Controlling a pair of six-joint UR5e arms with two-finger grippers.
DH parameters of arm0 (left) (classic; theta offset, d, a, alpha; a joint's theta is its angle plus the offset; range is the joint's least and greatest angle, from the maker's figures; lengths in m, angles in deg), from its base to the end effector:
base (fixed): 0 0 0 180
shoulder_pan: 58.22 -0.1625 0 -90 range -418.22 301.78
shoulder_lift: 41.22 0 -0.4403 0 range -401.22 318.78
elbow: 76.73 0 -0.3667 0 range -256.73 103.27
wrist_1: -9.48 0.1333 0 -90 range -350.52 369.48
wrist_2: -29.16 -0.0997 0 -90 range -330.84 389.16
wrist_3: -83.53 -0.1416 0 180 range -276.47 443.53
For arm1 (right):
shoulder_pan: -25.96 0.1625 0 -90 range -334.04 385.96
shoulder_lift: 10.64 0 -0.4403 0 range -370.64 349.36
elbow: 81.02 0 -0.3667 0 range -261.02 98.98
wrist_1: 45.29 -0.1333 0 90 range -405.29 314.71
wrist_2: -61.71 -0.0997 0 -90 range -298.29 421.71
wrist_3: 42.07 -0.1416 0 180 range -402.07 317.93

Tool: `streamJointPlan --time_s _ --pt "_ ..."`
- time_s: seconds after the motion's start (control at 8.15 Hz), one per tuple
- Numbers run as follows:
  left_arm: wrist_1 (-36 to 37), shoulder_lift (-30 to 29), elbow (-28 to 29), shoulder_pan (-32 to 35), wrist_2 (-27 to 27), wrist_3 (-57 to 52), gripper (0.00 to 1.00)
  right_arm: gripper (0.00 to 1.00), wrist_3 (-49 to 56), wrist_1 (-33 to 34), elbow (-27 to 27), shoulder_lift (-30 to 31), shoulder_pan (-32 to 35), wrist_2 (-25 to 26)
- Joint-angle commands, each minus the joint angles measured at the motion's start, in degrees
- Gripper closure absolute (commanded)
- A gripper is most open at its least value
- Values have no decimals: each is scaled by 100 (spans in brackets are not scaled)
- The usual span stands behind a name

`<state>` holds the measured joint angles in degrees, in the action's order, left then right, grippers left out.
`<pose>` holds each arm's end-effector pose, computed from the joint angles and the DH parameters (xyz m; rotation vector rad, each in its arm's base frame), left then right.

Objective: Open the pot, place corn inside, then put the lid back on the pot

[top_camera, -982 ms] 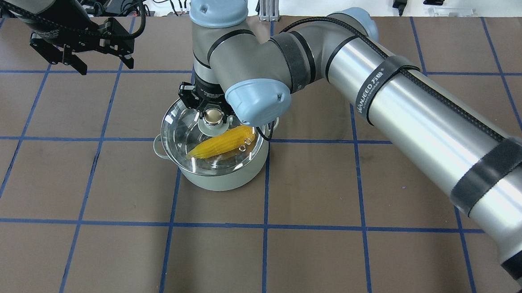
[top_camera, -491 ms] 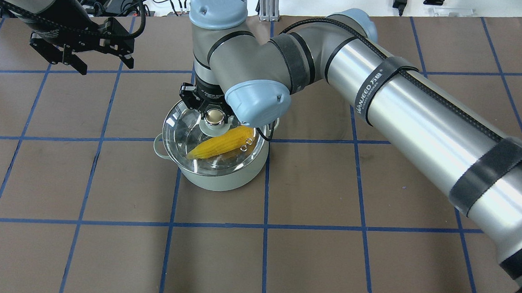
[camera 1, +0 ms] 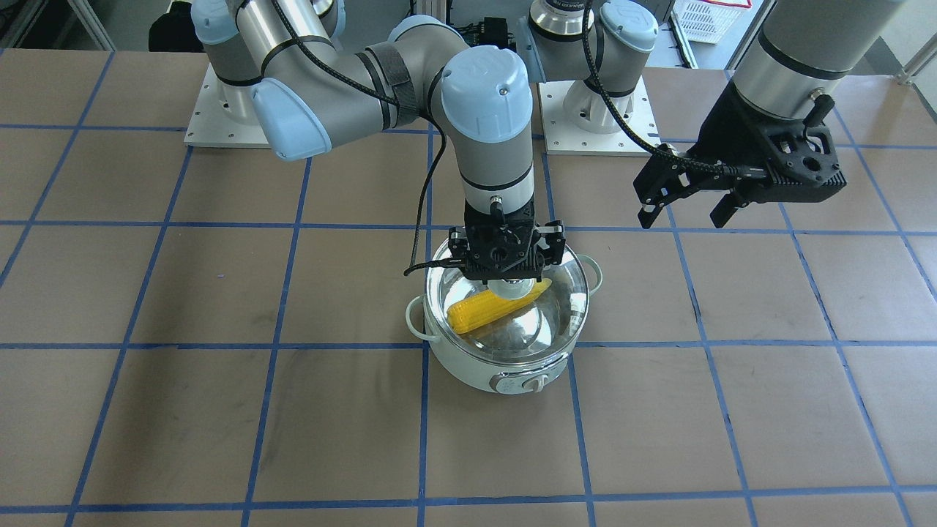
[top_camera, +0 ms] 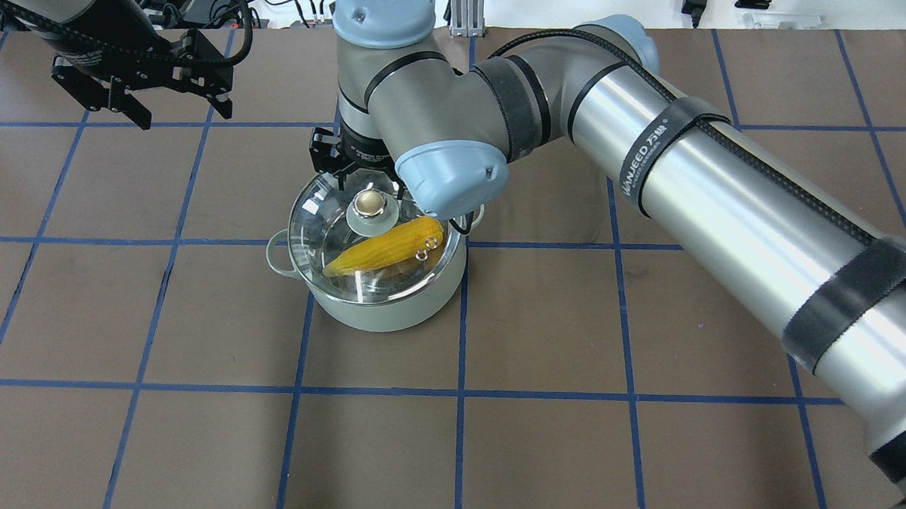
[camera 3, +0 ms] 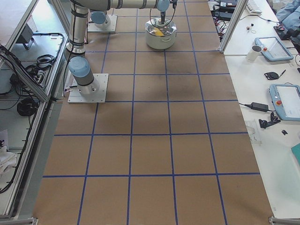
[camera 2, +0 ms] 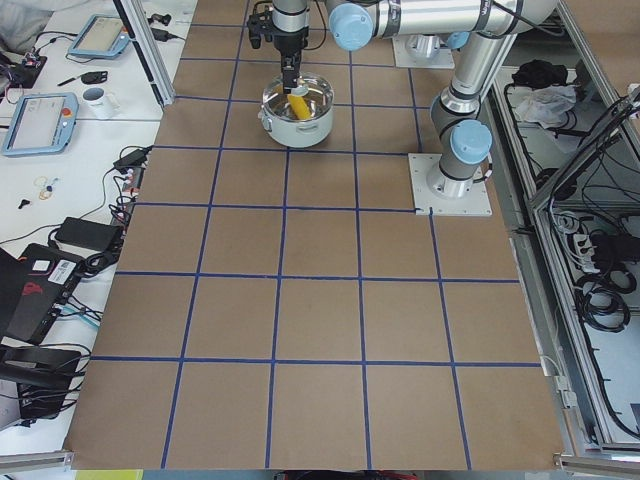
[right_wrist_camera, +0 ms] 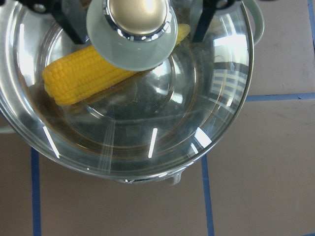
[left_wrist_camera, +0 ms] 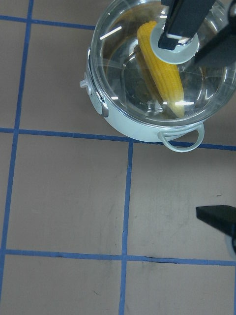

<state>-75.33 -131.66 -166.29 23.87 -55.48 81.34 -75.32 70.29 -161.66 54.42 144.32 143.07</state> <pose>-0.0788 -0.4977 0.4714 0.1459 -3.0493 0.1504 0.4502 -0.5086 0.3427 0.1053 2.9194 -0.1065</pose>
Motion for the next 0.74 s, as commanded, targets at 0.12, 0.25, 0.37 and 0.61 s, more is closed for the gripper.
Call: streamJointPlan --time_s 0.12,0.25,0.37,0.61 --pt "0 17 0 0 9 0 0 2 527 237 136 321 -609 -85" --pt "-9 17 0 0 -43 0 0 0 1051 -155 127 602 -961 -208" --pt "-9 26 0 0 -27 0 0 0 1753 -889 127 988 -1347 -209" --pt "-35 52 0 0 -79 9 0 0 3307 -1974 127 1507 -2357 -148"
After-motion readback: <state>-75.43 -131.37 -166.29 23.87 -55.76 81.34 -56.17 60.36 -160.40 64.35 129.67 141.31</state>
